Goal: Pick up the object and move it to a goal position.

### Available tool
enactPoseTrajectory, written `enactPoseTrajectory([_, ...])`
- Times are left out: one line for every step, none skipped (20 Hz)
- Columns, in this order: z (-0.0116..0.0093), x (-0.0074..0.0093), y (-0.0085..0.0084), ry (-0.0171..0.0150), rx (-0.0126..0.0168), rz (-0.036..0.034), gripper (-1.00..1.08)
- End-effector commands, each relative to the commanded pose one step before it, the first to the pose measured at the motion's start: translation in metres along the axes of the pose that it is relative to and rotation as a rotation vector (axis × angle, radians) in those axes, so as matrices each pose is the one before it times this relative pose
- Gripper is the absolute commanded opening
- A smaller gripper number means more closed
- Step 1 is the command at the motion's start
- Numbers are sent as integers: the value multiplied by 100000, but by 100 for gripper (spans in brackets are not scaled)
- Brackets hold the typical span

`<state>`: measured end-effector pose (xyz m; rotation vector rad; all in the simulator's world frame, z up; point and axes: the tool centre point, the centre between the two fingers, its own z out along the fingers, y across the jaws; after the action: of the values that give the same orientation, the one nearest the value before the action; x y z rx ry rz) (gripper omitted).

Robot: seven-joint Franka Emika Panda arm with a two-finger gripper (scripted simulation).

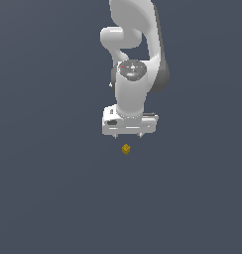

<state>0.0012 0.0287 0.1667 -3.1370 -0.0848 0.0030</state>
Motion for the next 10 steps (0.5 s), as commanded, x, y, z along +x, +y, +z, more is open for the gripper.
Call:
enactPoseTrajectory([0, 0, 1, 0, 0, 0, 100])
enactPoseTrajectory([-22, 24, -3, 101, 48, 43, 100])
enactPoseTrajectory([-50, 75, -13, 269, 133, 121, 100])
enactPoseTrajectory([-89, 121, -17, 455, 224, 208, 100])
enactPoseTrajectory([-126, 169, -23, 635, 313, 300, 100])
enactPoseTrajectory([-165, 218, -30, 816, 402, 406, 100])
enactPoseTrajectory([-182, 237, -34, 879, 434, 471, 100])
enactPoseTrajectory([-151, 192, -28, 708, 352, 420, 100])
enactPoseTrajectory([-118, 144, -22, 526, 264, 355, 100])
enactPoseTrajectory([-83, 94, -15, 342, 174, 278, 100])
